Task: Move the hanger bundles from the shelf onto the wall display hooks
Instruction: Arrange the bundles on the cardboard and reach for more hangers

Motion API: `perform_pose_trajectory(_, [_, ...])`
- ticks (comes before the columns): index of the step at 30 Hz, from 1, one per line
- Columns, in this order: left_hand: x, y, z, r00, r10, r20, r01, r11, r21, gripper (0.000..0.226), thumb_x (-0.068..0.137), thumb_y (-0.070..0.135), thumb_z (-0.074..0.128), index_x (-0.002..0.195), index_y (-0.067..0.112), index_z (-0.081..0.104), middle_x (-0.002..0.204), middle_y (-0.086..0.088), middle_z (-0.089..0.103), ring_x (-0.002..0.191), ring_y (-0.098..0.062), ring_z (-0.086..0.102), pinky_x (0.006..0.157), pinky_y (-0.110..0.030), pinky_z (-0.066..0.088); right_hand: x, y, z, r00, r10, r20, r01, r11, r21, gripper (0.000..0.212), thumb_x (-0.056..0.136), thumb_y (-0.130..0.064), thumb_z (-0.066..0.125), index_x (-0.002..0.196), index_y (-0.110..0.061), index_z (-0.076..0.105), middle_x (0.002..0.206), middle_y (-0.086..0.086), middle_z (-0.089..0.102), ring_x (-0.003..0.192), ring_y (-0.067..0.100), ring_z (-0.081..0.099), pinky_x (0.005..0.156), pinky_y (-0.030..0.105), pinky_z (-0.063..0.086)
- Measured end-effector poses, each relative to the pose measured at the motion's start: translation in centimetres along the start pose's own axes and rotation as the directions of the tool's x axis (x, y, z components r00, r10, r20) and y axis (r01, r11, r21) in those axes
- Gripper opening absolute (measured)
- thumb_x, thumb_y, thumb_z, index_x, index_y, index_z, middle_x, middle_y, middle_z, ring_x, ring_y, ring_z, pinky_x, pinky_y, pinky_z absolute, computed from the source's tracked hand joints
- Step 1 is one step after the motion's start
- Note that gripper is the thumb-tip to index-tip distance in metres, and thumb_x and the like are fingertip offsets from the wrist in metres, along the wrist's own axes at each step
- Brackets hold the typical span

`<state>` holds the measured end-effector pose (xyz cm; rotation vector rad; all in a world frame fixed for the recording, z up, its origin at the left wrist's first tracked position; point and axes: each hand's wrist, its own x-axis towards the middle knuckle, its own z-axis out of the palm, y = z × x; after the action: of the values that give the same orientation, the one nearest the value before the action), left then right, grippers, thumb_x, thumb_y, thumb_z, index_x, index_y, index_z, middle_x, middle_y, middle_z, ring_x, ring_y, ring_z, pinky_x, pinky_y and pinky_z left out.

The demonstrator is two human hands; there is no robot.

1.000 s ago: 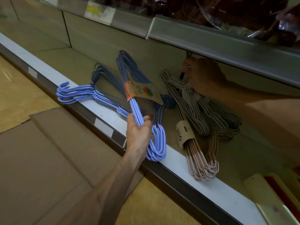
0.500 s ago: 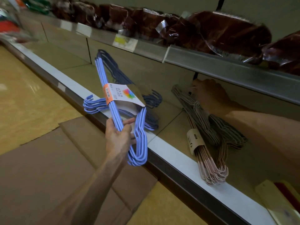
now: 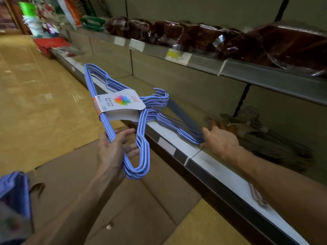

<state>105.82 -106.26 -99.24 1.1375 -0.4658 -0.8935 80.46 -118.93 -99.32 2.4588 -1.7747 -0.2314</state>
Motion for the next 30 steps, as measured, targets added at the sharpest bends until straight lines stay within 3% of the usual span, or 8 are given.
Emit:
perform_pose_trajectory(7, [-1.5,3.0,-4.3,1.000,0.020,-0.011,-0.020,0.999,0.037,0.027,0.090,-0.007,0.050,0.088,0.019,0.043,0.124,-0.032,0.061,0.069,-0.041,0.070,0.053,-0.038,0.061,0.2,-3.8,0.6,0.998,-0.044,0.055,0.059,0.944,-0.325,0.072,0.088,-0.075,0.042,0.138,-0.024,0.046,0.146,0.013,0.037,0.136,0.035,0.032,0.107,0.055,0.030])
perform_pose_trajectory(10, [-2.3,4.2,-5.9,1.000,0.009,0.003,-0.009,1.000,-0.005,0.026,0.091,-0.008,0.049,0.090,0.016,0.041,0.125,-0.034,0.058,0.093,-0.058,0.066,0.078,-0.062,0.058,0.1,-7.7,-0.5,0.989,-0.144,-0.021,0.146,0.980,0.136,0.070,0.087,-0.077,0.042,0.129,-0.023,0.058,0.139,0.009,0.052,0.130,0.030,0.044,0.106,0.050,0.037])
perform_pose_trajectory(11, [-2.7,4.6,-6.5,1.000,-0.003,0.012,0.003,1.000,-0.027,0.025,0.091,-0.008,0.048,0.090,0.015,0.041,0.124,-0.032,0.059,0.095,-0.060,0.065,0.086,-0.070,0.051,-0.1,-9.4,-1.4,0.993,-0.119,-0.014,0.111,0.869,0.483,0.069,0.086,-0.077,0.046,0.121,-0.020,0.064,0.131,0.008,0.061,0.121,0.026,0.055,0.101,0.045,0.045])
perform_pose_trajectory(13, [-3.4,5.2,-7.4,0.999,-0.036,0.040,0.039,0.997,-0.066,0.023,0.092,-0.008,0.045,0.092,0.014,0.039,0.126,-0.031,0.061,0.095,-0.060,0.065,0.093,-0.074,0.045,-0.7,-13.3,-3.1,0.982,-0.137,0.130,-0.073,0.360,0.930,0.069,0.080,-0.077,0.053,0.111,-0.016,0.066,0.119,0.007,0.068,0.104,0.020,0.066,0.094,0.042,0.053])
perform_pose_trajectory(17, [-5.3,6.4,-9.0,0.986,-0.116,0.121,0.134,0.979,-0.154,0.024,0.094,-0.006,0.042,0.092,0.018,0.038,0.130,-0.033,0.058,0.090,-0.060,0.066,0.078,-0.067,0.055,-2.3,-19.8,-5.6,0.899,-0.394,0.192,-0.298,-0.228,0.927,0.071,0.078,-0.074,0.056,0.109,-0.012,0.065,0.108,0.009,0.073,0.101,0.023,0.070,0.093,0.044,0.055])
perform_pose_trajectory(21, [-6.9,7.4,-10.2,0.973,-0.156,0.170,0.194,0.952,-0.238,0.018,0.096,-0.002,0.040,0.091,0.015,0.040,0.117,-0.029,0.064,0.080,-0.054,0.070,0.061,-0.056,0.061,-4.0,-24.2,-7.3,0.866,-0.476,0.153,-0.358,-0.378,0.853,0.060,0.080,-0.065,0.063,0.103,-0.010,0.065,0.078,0.004,0.075,0.068,0.019,0.072,0.065,0.034,0.057])
perform_pose_trajectory(24, [-7.9,7.8,-11.1,0.970,-0.175,0.167,0.213,0.946,-0.245,0.015,0.098,0.000,0.040,0.098,0.015,0.041,0.109,-0.027,0.067,0.080,-0.052,0.071,0.056,-0.047,0.061,-4.9,-26.1,-7.6,0.816,-0.549,0.181,-0.467,-0.440,0.767,0.043,0.082,-0.053,0.071,0.095,-0.013,0.061,0.077,0.002,0.073,0.071,0.016,0.068,0.069,0.033,0.053])
perform_pose_trajectory(30, [-7.5,8.7,-12.6,0.990,-0.133,-0.044,0.138,0.984,0.115,0.003,0.100,0.003,0.048,0.099,0.005,0.050,0.088,-0.021,0.055,0.057,-0.024,0.069,0.045,-0.032,0.057,-5.3,-28.8,-8.5,0.853,-0.500,0.148,-0.466,-0.604,0.647,0.023,0.092,-0.019,0.068,0.071,-0.015,0.061,0.055,-0.006,0.060,0.062,0.010,0.064,0.052,0.025,0.049])
